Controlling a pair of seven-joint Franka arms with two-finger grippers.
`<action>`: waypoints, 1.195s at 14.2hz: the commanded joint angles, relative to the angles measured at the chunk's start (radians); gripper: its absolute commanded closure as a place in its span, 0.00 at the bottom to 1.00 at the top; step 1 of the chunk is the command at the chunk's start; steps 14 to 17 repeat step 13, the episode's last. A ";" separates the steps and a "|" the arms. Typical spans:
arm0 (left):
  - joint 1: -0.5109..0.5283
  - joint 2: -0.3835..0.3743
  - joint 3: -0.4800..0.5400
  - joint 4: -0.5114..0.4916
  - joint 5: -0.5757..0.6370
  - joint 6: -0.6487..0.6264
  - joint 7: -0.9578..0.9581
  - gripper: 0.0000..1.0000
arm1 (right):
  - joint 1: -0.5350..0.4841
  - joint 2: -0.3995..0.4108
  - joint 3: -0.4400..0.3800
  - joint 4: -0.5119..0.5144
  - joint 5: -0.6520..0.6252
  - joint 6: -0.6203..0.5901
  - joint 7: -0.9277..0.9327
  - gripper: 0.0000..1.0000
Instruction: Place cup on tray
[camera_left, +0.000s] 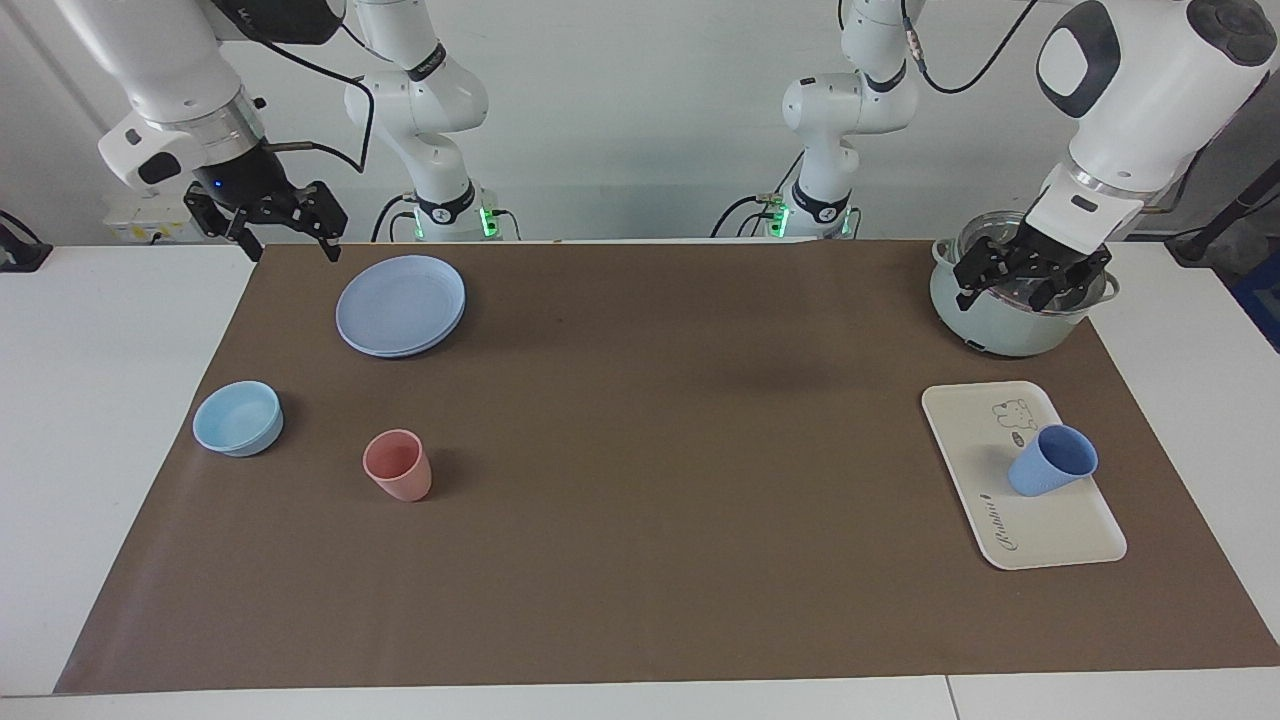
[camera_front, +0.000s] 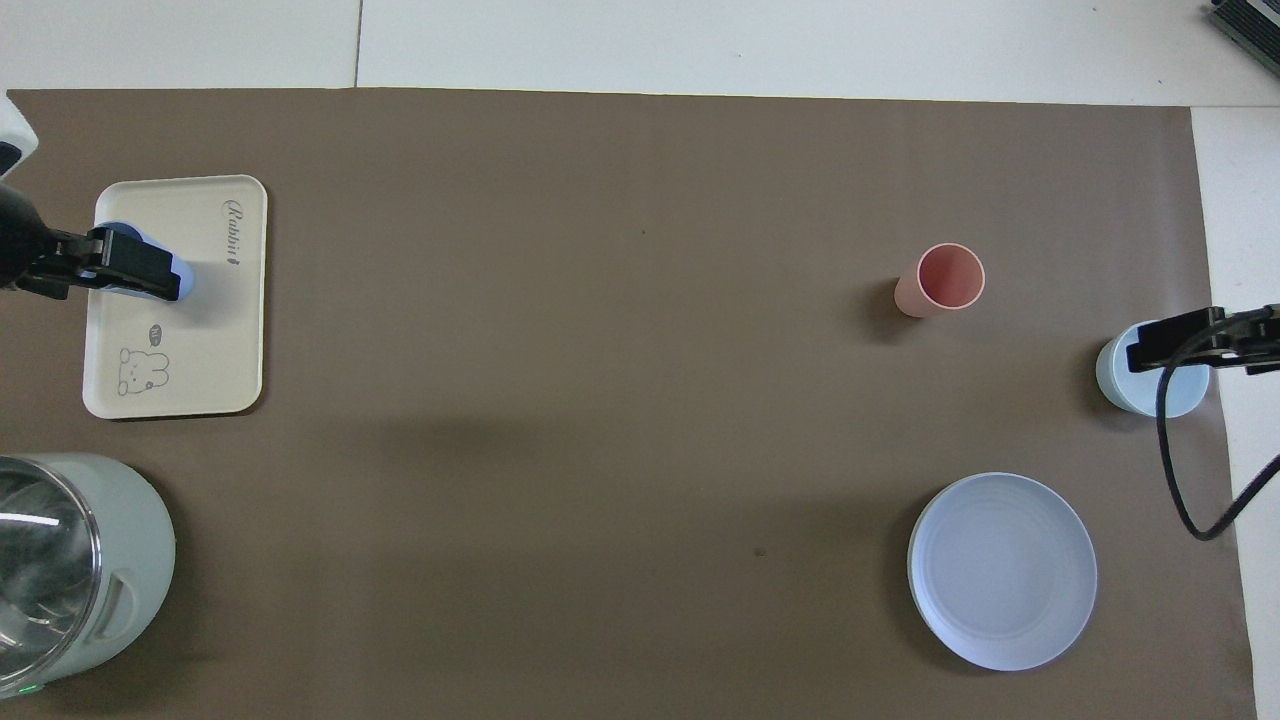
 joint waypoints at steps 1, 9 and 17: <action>-0.004 -0.032 0.001 -0.049 0.015 0.035 -0.002 0.00 | -0.004 0.016 0.009 0.047 -0.017 -0.027 -0.010 0.00; -0.005 -0.034 -0.002 -0.051 0.082 0.032 0.009 0.00 | -0.004 0.007 0.009 0.023 -0.014 -0.023 0.024 0.00; -0.008 -0.032 -0.004 -0.045 0.085 0.037 0.003 0.00 | -0.004 0.006 0.009 0.021 -0.018 -0.021 0.027 0.00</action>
